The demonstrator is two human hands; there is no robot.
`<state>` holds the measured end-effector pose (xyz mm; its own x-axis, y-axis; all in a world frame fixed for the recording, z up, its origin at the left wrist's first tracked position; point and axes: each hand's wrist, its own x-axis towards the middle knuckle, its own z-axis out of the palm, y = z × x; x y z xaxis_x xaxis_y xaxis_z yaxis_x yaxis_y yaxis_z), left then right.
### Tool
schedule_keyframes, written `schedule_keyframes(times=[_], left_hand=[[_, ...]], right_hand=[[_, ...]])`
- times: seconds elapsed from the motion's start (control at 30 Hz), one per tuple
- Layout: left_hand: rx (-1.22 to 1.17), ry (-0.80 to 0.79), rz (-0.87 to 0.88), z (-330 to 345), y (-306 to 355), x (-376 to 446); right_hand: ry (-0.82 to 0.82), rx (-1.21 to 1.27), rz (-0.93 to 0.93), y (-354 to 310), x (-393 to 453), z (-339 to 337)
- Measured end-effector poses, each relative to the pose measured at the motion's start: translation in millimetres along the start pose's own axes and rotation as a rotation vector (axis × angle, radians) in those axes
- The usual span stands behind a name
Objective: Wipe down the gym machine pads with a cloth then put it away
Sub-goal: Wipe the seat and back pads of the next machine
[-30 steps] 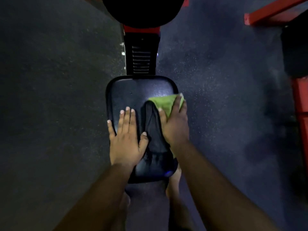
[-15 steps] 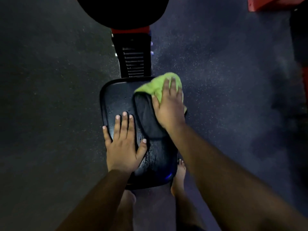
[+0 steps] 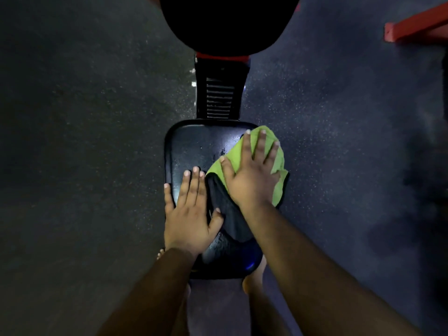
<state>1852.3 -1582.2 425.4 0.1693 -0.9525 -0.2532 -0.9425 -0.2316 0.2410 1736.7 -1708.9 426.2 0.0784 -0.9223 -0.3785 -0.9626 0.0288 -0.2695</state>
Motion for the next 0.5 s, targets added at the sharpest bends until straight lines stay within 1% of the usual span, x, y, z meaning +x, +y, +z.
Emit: schedule_keyframes(times=[0.03,0.07,0.13,0.17,0.2,0.27,0.3,0.33,0.37,0.43,0.5], left_hand=[[-0.016,-0.002,0.006,0,-1,-1],[-0.038,0.004,0.007,-1,-3,-2],[-0.089,0.012,-0.005,-2,-3,-3],[-0.098,0.012,-0.014,-3,-3,-2],[-0.093,0.002,-0.022,-2,-3,-1],[-0.063,-0.022,-0.030,1,-3,-1],[-0.048,-0.028,-0.026,2,-3,-1],[-0.040,-0.028,-0.025,2,-3,-2],[-0.036,-0.027,-0.022,3,-3,-2],[-0.033,-0.025,-0.019,2,-4,-1],[-0.026,-0.041,-0.014,3,-5,0]], right_hand=[[-0.005,-0.017,-0.053,2,-5,-1],[-0.009,-0.028,-0.143,10,-11,-2],[0.003,-0.054,-0.314,44,-22,-6],[-0.001,-0.051,-0.340,59,-22,-10],[-0.025,-0.009,-0.270,67,-17,-14],[-0.097,0.220,0.021,59,0,-19],[-0.092,0.305,0.117,46,9,-19],[-0.069,0.295,0.134,29,16,-18],[-0.045,0.192,0.101,12,20,-15],[-0.038,-0.088,-0.040,-14,26,-9],[-0.065,-0.253,-0.221,-17,33,-12]])
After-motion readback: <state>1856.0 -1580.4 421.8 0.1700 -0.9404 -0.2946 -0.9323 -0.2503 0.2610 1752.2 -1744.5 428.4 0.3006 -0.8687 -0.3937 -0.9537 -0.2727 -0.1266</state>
